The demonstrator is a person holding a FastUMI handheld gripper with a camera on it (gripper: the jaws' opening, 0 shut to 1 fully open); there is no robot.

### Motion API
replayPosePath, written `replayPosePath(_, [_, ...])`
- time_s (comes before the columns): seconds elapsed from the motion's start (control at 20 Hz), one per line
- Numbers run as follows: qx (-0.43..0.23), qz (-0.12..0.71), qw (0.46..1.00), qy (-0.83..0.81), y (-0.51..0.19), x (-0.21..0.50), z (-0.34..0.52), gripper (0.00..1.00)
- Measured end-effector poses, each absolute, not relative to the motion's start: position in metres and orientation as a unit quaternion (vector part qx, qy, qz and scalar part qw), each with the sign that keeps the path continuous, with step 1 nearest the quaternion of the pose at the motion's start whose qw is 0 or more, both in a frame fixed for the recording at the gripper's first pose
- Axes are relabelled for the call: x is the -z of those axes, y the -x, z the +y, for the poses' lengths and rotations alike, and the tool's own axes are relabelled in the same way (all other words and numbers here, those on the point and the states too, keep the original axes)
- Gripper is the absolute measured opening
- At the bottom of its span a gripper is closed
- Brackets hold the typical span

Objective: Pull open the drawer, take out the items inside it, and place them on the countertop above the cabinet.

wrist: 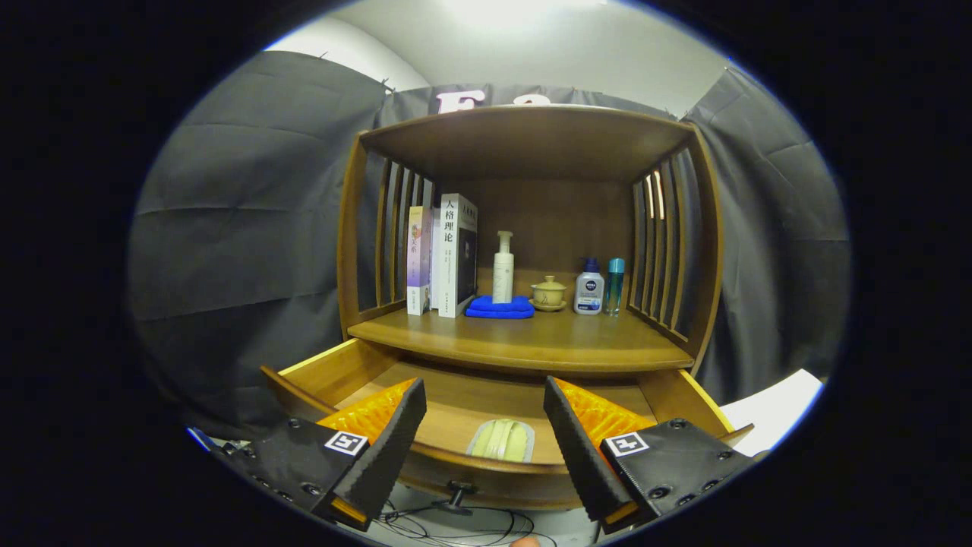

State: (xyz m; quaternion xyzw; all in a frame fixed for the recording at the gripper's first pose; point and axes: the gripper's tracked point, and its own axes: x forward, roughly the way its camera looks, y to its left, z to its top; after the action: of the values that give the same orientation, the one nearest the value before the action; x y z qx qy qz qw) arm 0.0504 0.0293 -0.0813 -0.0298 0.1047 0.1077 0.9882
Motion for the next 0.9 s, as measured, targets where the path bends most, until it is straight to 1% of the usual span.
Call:
replayPosePath(0.3, [-0.146,0.229,0.962,0.016,-0.09,0.102,0.04,0.98])
replayPosePath(0.6, [-0.152,0.353,0.923,0.013,-0.106,0.147,0.034,0.98])
replayPosePath(0.9, [-0.135,0.431,0.892,0.002,-0.107,0.185,0.026,0.96])
